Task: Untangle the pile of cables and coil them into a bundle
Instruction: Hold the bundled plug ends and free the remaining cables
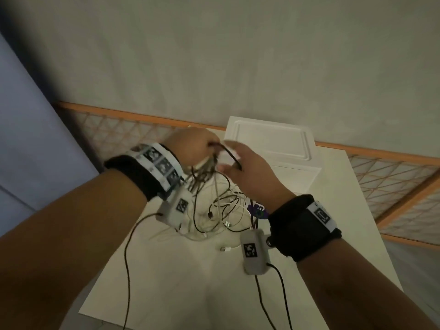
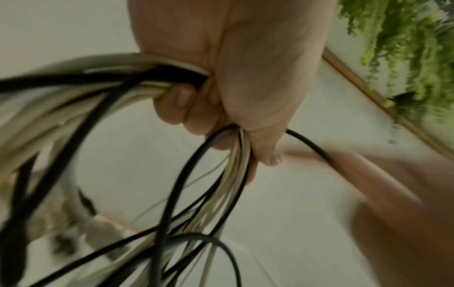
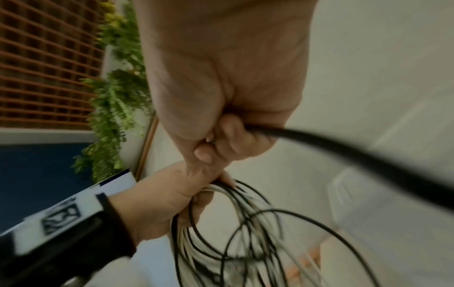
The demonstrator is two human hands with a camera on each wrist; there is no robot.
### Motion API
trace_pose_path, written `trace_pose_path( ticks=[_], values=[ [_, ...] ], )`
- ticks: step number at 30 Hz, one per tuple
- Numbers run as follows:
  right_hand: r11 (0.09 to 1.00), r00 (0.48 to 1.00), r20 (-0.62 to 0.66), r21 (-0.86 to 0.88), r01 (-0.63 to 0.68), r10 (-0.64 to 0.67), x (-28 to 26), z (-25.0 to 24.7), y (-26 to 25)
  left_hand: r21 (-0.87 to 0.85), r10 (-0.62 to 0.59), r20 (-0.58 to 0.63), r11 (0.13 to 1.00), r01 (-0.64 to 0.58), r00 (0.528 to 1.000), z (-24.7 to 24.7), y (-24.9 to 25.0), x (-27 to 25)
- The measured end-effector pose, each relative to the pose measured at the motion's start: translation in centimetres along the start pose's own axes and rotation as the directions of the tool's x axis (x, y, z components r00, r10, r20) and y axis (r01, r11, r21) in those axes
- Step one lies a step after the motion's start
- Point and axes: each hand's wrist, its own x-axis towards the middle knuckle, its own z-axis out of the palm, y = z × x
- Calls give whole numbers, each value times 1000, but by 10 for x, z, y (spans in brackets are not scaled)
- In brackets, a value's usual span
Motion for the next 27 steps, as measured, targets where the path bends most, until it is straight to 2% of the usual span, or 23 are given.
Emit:
trace_pose_path(
  ticks=[2,4,6,9,11,13,15,17,18,20,22,24,25,27],
  values=[
    [978,988,65,146,-146,137,-18,-5,26,9,-126,-125,992,128,984,-29,-31,4],
    [962,979,103,194,-193,176,-35,-14,53,33,-219,-153,973,227,964,-52,-57,2],
    [986,979,132,46,-161,154,-39,-16,69,118,-218,-118,965,232,969,-52,-66,4],
    [970,968,203,-219,-105,151,-37,-19,87,60,-232,-180,967,246,956,-45,-66,13],
    [885,926,223,-426,-187,304,-46,-28,117,-31,-320,-252,946,323,913,-59,-76,9],
    [783,839,194,-511,-356,508,-65,-39,153,-51,-388,-285,919,390,877,-73,-92,1],
    [784,755,248,-344,-516,607,-74,-43,170,97,-341,-211,925,367,916,-72,-95,0],
    [773,721,314,-70,-631,617,-67,-40,159,191,-272,-101,939,287,957,-53,-85,5],
    [763,728,325,26,-645,604,-59,-39,149,193,-256,-60,945,263,965,-42,-78,8],
    [788,779,308,126,-603,546,-39,-39,131,179,-218,-28,959,219,976,-23,-64,13],
    [872,857,237,70,-485,458,-20,-43,115,160,-194,-15,968,194,981,-11,-60,18],
    [939,939,114,-158,-305,324,-2,-50,105,136,-217,-8,967,216,976,-9,-61,22],
    [924,967,55,-312,-219,247,7,-54,101,127,-232,-18,964,232,973,-10,-61,23],
    [804,988,20,-583,-113,153,22,-65,95,120,-261,-52,957,265,964,-16,-62,24]
  ],
)
